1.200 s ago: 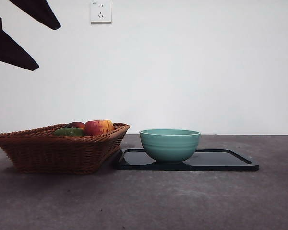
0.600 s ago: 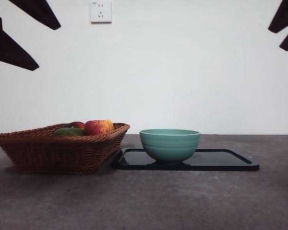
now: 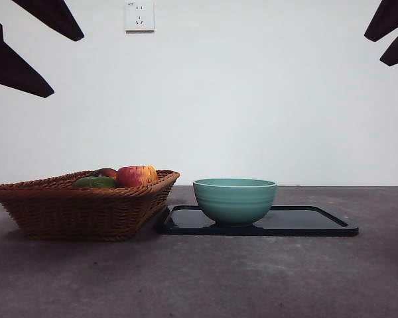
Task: Pick up the wifruite, put it on the bowl, pick up the plate, put it on desk
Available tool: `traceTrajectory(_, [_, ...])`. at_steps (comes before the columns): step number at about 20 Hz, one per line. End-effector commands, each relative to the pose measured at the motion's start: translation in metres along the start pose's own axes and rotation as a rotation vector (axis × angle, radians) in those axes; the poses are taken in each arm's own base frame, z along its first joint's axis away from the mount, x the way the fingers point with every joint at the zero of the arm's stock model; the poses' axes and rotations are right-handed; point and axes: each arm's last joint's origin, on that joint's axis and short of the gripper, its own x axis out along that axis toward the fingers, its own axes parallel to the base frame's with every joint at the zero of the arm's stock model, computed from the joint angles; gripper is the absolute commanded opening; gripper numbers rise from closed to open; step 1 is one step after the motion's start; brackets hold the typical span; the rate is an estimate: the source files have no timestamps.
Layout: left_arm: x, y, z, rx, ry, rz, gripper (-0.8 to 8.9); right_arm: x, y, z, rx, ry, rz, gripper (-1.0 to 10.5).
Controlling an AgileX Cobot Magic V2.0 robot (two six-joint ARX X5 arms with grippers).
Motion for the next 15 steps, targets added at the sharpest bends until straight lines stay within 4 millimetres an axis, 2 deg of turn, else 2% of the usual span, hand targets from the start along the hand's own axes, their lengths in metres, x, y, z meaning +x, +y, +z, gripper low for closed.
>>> traceTrajectory(1, [0.000, -0.002, 0.003, 0.020, -0.015, -0.008, 3.10, -0.001, 0.002, 0.003, -0.023, -0.012, 0.009, 1.7])
traceTrajectory(4, [0.000, -0.004, 0.012, 0.049, -0.068, -0.014, 3.12, -0.001, 0.002, 0.003, -0.023, -0.012, 0.009, 1.7])
traceTrajectory(7, [-0.003, -0.009, 0.035, 0.085, -0.136, 0.051, 3.24, -0.001, 0.002, 0.003, -0.023, -0.012, 0.009, 1.7])
traceTrajectory(11, [0.002, -0.014, 0.084, 0.115, -0.158, 0.066, 3.45, -0.001, 0.002, 0.003, -0.023, -0.012, 0.009, 1.7])
traceTrajectory(15, [0.027, -0.008, 0.137, 0.166, -0.138, 0.070, 3.44, -0.001, 0.002, 0.003, -0.022, -0.011, 0.009, 1.7])
